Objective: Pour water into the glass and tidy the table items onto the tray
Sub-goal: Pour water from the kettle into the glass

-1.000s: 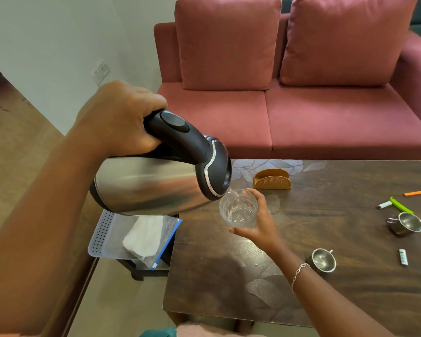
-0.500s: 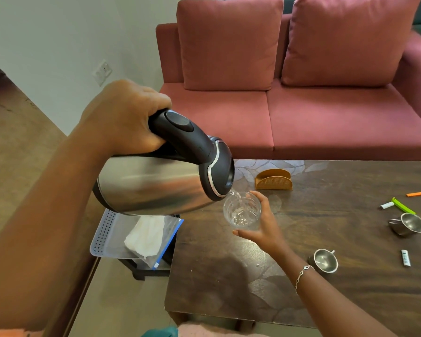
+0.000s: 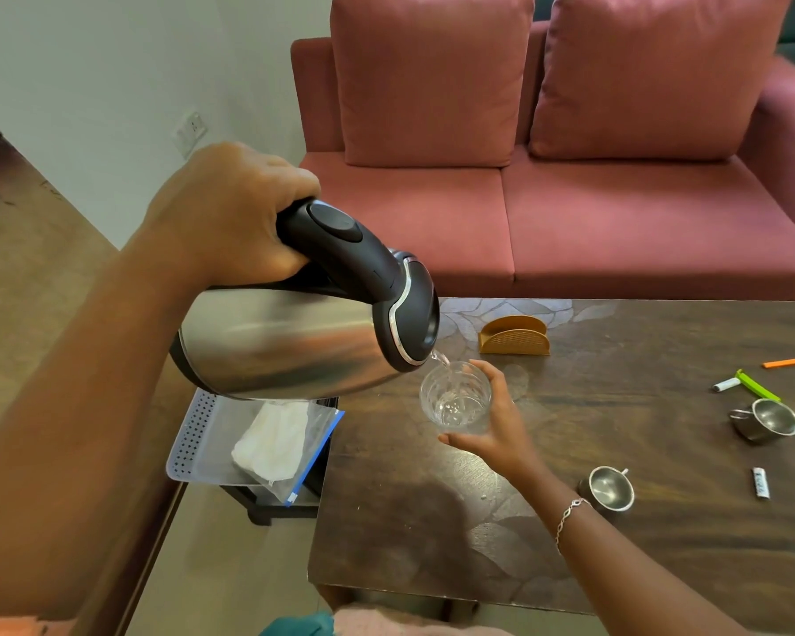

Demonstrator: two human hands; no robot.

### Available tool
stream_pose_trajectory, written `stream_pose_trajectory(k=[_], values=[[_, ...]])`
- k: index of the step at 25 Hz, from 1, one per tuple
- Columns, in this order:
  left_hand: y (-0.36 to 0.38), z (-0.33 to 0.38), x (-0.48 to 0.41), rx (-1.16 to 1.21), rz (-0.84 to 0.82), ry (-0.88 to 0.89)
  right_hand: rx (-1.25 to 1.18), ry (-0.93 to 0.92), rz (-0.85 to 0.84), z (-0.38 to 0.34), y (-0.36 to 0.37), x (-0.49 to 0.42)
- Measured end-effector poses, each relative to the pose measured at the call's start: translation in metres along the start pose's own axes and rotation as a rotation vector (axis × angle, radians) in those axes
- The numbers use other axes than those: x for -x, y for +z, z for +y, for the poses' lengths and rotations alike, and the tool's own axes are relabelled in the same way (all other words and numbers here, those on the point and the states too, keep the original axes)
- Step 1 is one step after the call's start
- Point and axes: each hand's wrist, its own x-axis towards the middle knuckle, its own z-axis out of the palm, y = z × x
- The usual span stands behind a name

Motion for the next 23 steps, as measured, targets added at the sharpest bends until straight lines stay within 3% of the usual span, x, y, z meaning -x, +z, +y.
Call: stream_pose_trajectory(k=[23], values=[[-0.0007, 0.0023, -0.0074, -0.012, -0.009, 0.011, 0.004, 0.005, 0.003, 0.0094, -0.0046, 0.0034]])
